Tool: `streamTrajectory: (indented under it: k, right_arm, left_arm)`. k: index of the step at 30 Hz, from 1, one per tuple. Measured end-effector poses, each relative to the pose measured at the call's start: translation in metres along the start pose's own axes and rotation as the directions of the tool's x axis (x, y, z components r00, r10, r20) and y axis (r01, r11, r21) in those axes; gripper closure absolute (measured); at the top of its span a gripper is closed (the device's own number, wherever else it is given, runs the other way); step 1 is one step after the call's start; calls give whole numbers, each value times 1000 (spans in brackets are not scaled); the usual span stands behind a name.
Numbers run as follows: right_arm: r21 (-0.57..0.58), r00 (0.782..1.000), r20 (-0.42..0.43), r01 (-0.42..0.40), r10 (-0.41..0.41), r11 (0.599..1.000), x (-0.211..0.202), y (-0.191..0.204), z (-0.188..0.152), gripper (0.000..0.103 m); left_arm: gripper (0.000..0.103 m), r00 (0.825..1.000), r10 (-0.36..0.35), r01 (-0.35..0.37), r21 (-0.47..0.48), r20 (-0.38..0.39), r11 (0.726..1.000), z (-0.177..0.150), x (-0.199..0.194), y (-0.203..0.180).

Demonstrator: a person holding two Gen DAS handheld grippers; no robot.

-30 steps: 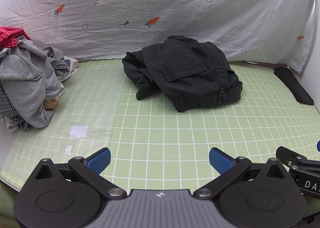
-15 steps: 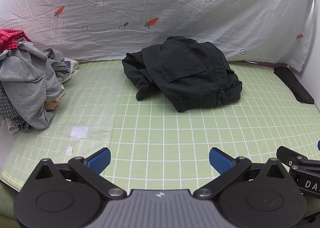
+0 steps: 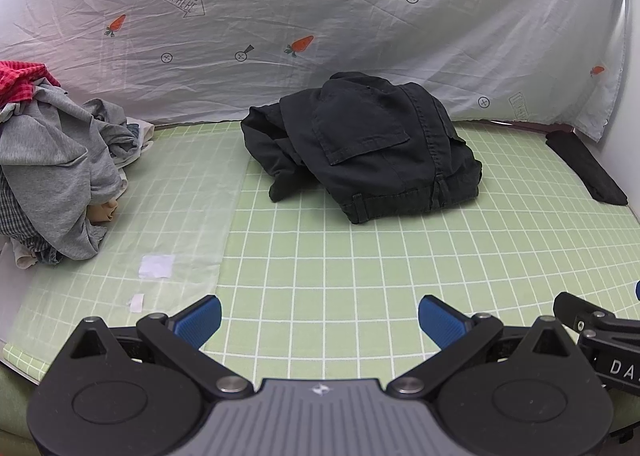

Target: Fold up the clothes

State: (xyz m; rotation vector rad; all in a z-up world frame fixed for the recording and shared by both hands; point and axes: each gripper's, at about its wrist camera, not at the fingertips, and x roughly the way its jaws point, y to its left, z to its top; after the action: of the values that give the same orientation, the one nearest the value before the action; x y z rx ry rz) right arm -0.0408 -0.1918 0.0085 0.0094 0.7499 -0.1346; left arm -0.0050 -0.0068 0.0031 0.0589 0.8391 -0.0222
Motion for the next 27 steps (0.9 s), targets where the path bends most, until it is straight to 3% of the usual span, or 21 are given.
streamTrajectory:
  k: [27]
  right_arm:
    - [-5,999,-16,-36,36,999,15,-22,4,1]
  left_arm:
    - [0,999,22,-22,-27,-25,999,2,5,-14]
